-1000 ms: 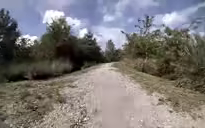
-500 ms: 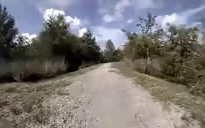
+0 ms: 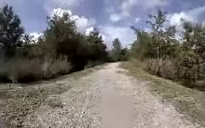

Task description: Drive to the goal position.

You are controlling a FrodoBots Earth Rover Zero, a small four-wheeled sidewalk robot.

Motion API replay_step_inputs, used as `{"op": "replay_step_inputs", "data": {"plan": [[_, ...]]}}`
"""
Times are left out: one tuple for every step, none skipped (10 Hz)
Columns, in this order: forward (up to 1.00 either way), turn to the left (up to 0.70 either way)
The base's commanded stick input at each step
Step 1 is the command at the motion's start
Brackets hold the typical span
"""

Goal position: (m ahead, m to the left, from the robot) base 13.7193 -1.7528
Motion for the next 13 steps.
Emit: {"op": "replay_step_inputs", "data": {"plan": [[0.85, 0.00], [0.85, 0.00], [0.85, 0.00], [0.85, 0.00], [0.85, 0.00], [0.85, 0.00], [0.85, 0.00], [0.85, 0.00], [0.85, 0.00], [0.85, 0.00], [0.85, 0.00], [0.85, 0.00], [0.85, 0.00]]}}
